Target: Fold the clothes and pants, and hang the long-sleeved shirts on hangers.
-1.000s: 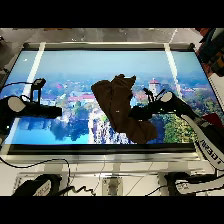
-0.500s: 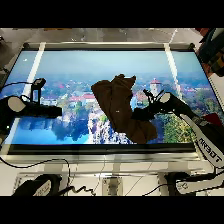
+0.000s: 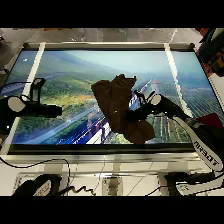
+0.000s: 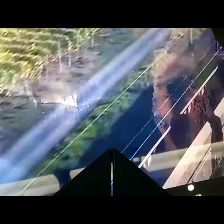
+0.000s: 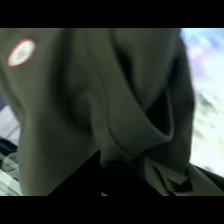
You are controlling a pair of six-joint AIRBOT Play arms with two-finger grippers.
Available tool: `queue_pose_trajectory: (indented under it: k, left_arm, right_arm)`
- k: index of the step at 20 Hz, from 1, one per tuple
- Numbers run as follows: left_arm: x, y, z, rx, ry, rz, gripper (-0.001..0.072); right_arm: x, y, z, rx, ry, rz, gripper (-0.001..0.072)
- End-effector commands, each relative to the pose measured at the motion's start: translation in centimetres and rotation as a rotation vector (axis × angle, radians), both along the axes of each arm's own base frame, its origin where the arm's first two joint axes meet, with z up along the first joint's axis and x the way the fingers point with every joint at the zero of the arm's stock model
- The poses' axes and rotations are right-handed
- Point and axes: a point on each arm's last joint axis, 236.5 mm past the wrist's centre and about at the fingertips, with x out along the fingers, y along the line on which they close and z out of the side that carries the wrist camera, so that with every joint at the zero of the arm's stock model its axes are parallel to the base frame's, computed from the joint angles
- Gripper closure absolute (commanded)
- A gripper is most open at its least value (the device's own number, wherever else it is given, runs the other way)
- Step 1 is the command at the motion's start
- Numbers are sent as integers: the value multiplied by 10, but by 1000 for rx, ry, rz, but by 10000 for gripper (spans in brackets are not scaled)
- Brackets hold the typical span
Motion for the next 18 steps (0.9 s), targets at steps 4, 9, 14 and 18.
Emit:
queue_pose_trajectory:
  k: [4, 9, 14, 18]
  left_arm:
    - [15, -8, 10, -56, -63, 28, 613]
    - [61, -36, 47, -277, -248, 141, -2]
    - [69, -94, -14, -364, -87, 106, -2]
    - [83, -133, -67, -419, -13, 155, 9]
  right_arm:
    - [21, 13, 69, -10, -194, 102, 697]
    - [-5, -45, 120, -235, -307, 203, 697]
    - [-59, -85, 139, -322, -316, 171, 697]
    - [-91, -138, 138, -448, -343, -22, 697]
